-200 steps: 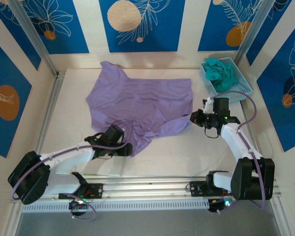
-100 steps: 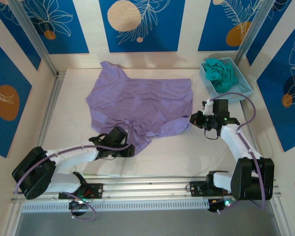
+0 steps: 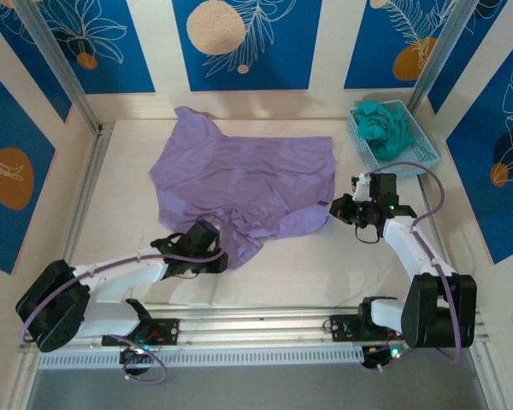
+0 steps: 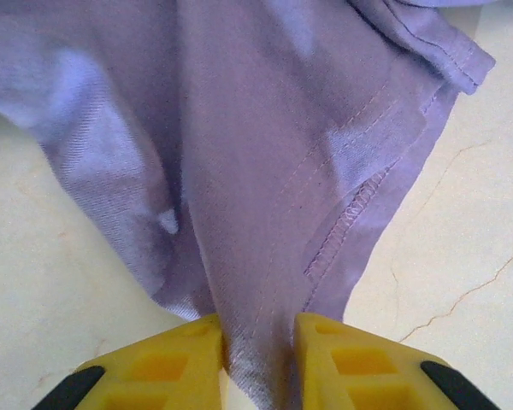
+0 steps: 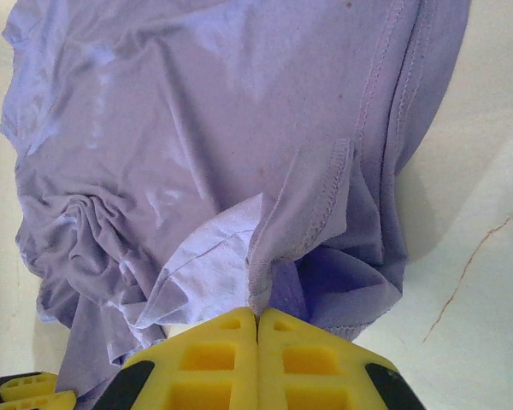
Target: Fold the inside-out t-shirt
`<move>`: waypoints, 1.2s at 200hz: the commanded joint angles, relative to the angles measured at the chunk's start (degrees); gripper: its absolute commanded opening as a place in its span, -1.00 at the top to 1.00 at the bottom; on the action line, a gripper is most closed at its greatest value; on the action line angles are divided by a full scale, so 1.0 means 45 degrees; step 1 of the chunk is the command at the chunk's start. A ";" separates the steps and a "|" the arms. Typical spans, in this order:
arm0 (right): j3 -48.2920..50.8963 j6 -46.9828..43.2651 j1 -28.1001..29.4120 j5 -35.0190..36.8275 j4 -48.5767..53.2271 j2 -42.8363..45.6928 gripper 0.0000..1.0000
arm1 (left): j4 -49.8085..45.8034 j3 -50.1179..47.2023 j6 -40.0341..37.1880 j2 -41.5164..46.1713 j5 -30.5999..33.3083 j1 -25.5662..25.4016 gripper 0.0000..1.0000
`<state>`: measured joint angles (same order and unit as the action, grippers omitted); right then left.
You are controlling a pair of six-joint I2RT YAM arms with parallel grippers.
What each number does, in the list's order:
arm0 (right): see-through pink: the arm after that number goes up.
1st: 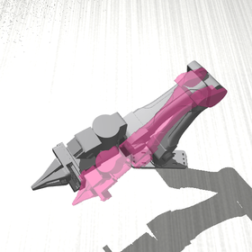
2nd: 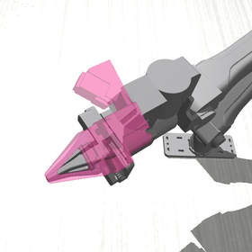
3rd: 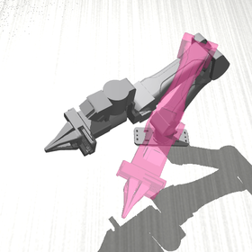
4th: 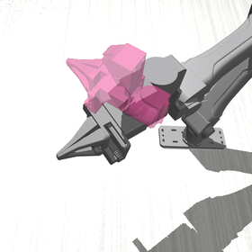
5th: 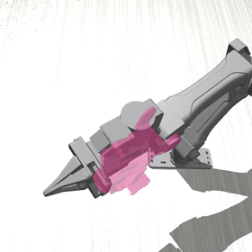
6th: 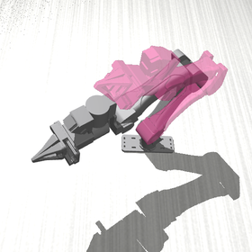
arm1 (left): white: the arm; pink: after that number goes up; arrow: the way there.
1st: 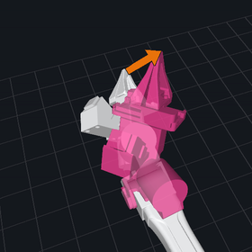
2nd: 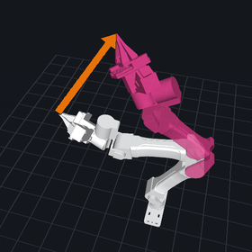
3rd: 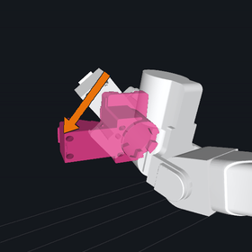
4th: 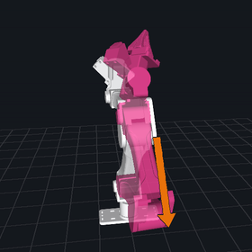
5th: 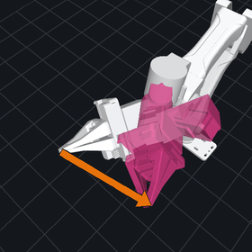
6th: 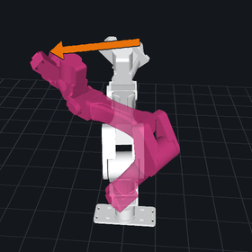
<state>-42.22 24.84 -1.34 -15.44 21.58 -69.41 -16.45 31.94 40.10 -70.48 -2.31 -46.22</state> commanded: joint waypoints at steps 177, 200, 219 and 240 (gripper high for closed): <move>-0.9297 -0.0773 -0.1618 0.1565 0.4283 0.3933 1.00 | -0.4678 1.3549 -0.8567 0.5459 0.8461 0.1287 1.00; -1.1532 -0.1165 -0.1635 0.2156 0.5462 0.4231 1.00 | -0.4075 1.5054 -0.9671 0.5219 0.8736 0.1298 1.00; -1.2378 -0.1281 -0.1635 0.2458 0.5447 0.3988 1.00 | -0.3844 1.5871 -1.0452 0.3905 0.9430 0.1296 1.00; -1.2714 -0.1377 -0.1635 0.2441 0.5139 0.3034 1.00 | -0.3651 1.6744 -1.0822 0.1767 0.9175 0.1952 1.00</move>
<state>-99.09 20.43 -8.49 -7.07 40.97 -49.52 -33.06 105.54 -2.70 -49.93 37.85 -40.42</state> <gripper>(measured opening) 0.041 0.039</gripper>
